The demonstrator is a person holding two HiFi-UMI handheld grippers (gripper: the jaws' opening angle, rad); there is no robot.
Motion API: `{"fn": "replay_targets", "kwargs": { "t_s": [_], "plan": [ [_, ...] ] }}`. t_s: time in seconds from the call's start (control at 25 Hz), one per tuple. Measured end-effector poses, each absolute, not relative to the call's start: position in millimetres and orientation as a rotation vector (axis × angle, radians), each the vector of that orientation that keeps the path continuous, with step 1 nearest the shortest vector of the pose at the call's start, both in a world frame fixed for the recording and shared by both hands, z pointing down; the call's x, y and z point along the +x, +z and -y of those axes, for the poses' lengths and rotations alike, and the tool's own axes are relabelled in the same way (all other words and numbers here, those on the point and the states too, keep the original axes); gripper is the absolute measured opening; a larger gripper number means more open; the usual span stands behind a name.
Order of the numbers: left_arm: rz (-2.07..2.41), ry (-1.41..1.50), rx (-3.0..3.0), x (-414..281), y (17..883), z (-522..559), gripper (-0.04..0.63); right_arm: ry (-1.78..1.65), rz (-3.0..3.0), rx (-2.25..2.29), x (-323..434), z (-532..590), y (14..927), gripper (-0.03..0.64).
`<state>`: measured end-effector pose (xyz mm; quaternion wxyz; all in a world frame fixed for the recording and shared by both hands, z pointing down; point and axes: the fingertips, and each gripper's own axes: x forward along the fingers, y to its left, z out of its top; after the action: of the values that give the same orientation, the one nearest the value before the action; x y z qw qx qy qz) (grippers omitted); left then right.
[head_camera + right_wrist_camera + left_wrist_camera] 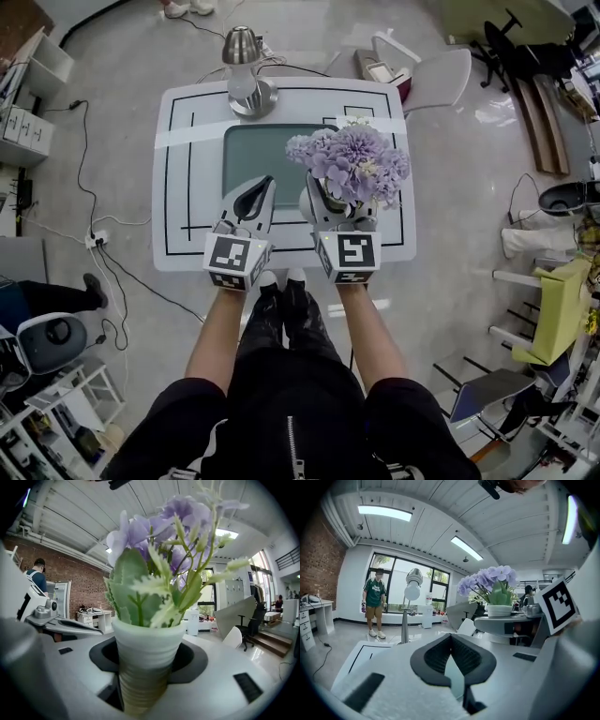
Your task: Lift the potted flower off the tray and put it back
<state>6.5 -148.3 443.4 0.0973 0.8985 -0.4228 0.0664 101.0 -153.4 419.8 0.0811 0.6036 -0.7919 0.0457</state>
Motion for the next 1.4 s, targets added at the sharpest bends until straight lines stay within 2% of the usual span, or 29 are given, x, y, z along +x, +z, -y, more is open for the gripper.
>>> {"fn": "replay_targets", "kwargs": {
  "t_s": [0.4,1.4],
  "plan": [
    [1.308,0.144,2.698,-4.6,418.9,116.3,0.005,0.128,2.377,1.778,89.5,104.3,412.0,0.239],
    [1.270,0.209,2.685,-8.2,426.1,118.8,0.005,0.115,2.407,1.761,82.9,113.2,403.6,0.239]
  ]
}}
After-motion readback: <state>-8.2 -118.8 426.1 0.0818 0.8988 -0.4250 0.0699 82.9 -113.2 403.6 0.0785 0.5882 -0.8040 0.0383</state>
